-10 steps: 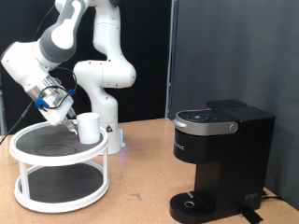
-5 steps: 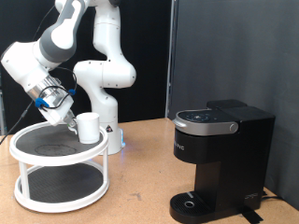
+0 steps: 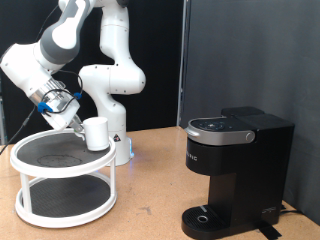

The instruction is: Make a cup of coffee with the keurig machine

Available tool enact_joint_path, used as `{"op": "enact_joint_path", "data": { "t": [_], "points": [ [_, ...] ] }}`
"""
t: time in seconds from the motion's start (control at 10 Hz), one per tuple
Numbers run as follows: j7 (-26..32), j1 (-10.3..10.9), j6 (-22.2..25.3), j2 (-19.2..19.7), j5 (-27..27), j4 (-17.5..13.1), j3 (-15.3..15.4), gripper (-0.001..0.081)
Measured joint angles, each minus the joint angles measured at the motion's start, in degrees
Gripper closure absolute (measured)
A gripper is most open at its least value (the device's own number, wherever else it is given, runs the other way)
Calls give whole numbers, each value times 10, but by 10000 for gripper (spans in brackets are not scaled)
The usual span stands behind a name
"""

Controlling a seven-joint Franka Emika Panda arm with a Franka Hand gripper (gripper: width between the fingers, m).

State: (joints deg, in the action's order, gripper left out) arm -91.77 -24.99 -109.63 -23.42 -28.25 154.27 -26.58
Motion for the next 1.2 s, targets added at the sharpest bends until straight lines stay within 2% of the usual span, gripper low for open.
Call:
{"op": "enact_joint_path", "data": {
  "t": [0.3,0.7,1.0,1.2],
  "points": [
    [-6,2,-4,-13,-39,-3,13,801],
    [-31,30,-52,-14,-89,-1,67,801],
    [-44,31,-45,-7,-96,-1,68,801],
    [-68,41,-78,5,-134,-4,85,801]
  ]
}}
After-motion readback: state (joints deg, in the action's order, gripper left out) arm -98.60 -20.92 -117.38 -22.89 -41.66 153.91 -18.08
